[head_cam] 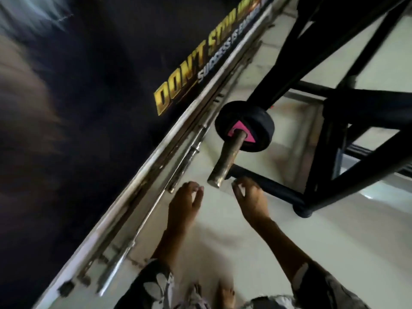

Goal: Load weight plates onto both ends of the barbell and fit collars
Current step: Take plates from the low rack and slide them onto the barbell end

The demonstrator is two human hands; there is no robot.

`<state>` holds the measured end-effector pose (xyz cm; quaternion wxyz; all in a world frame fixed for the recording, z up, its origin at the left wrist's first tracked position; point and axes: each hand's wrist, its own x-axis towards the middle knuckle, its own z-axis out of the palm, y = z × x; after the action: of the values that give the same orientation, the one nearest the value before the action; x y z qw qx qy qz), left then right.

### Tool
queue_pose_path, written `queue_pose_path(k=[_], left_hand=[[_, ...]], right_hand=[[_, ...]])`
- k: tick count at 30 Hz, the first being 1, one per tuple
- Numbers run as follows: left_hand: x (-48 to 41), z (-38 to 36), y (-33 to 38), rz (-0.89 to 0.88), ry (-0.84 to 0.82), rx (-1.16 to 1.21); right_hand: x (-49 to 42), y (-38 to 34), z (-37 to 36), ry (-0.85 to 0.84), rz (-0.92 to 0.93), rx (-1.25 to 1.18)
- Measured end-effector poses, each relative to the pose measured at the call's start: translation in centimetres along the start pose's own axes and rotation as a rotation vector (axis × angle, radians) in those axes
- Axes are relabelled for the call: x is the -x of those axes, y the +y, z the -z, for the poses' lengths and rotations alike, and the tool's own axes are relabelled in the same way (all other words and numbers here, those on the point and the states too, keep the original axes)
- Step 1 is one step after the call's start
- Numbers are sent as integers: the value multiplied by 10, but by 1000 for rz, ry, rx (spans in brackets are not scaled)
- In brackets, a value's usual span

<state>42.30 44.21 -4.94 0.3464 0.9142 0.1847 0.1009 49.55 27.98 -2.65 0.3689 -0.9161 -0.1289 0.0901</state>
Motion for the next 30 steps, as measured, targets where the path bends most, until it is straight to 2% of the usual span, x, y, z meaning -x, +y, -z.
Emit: queue_pose_path(k=[3, 5, 7, 9, 12, 16, 19, 26, 30], left_hand=[[-98, -29, -15, 30, -9, 143], [-162, -61, -28, 81, -35, 263], [-211, -89, -39, 128, -79, 347], [-249, -115, -48, 93, -116, 426], [-275, -132, -41, 17, -151, 513], [-284, -142, -36, -13, -109, 644], [-285, -141, -39, -53, -89, 612], [-290, -126, -56, -93, -123, 542], [-280, -113, -64, -216, -209, 546]], right_hand=[[-77, 18, 2, 238, 29, -8], [-127, 37, 1, 382, -21, -5], [-165, 53, -3, 449, -130, -8], [-194, 64, -9, 464, -202, -34], [-210, 67, -21, 520, -184, -117], [-212, 73, -36, 666, -176, -172], [-213, 73, -39, 749, -178, -202], [-204, 78, -38, 781, -172, -174], [-194, 94, -34, 642, -100, -271]])
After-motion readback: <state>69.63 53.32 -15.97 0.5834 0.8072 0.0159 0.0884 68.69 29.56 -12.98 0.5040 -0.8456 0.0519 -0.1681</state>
